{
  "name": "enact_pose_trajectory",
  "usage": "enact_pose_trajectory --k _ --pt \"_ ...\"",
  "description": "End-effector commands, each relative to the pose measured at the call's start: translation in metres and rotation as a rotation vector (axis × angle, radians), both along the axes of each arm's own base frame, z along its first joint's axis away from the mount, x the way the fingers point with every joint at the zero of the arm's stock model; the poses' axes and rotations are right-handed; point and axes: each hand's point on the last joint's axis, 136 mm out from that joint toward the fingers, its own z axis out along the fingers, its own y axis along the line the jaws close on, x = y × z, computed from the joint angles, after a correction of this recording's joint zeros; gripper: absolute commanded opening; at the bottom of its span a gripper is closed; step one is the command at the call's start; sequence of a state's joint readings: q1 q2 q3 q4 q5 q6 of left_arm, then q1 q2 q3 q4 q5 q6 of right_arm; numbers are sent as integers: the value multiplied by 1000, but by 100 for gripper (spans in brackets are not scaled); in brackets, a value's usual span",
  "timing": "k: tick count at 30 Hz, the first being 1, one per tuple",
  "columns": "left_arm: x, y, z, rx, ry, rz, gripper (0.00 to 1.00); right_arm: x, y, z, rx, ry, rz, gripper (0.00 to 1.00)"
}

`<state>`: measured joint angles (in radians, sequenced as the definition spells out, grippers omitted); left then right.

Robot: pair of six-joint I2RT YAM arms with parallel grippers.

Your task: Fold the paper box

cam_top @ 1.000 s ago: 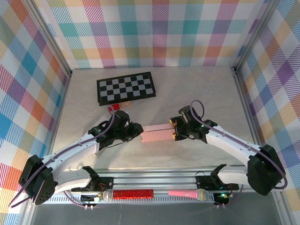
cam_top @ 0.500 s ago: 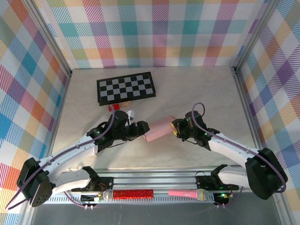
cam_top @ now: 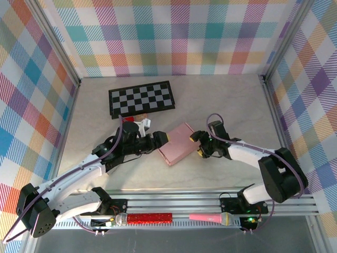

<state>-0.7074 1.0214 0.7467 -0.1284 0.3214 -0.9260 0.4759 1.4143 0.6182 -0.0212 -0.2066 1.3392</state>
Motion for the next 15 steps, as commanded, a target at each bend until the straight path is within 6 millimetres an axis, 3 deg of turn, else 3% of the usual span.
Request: enact_pose_trajectory --k 1,6,7,9,11,15 --pt "4 7 21 -22 -50 15 67 -23 -18 6 -99 112 28 80" --pt "6 24 19 5 -40 53 67 -59 -53 22 -228 207 3 86" --pt "7 29 18 18 -37 66 67 -60 -58 30 -254 185 12 99" --pt "9 49 12 93 -18 114 71 -51 -64 58 -290 58 77 98" --pt "14 69 14 167 -44 157 100 -41 -80 90 -389 -73 114 99" --pt "23 111 23 455 -226 193 100 -28 -138 152 -744 -301 108 99"
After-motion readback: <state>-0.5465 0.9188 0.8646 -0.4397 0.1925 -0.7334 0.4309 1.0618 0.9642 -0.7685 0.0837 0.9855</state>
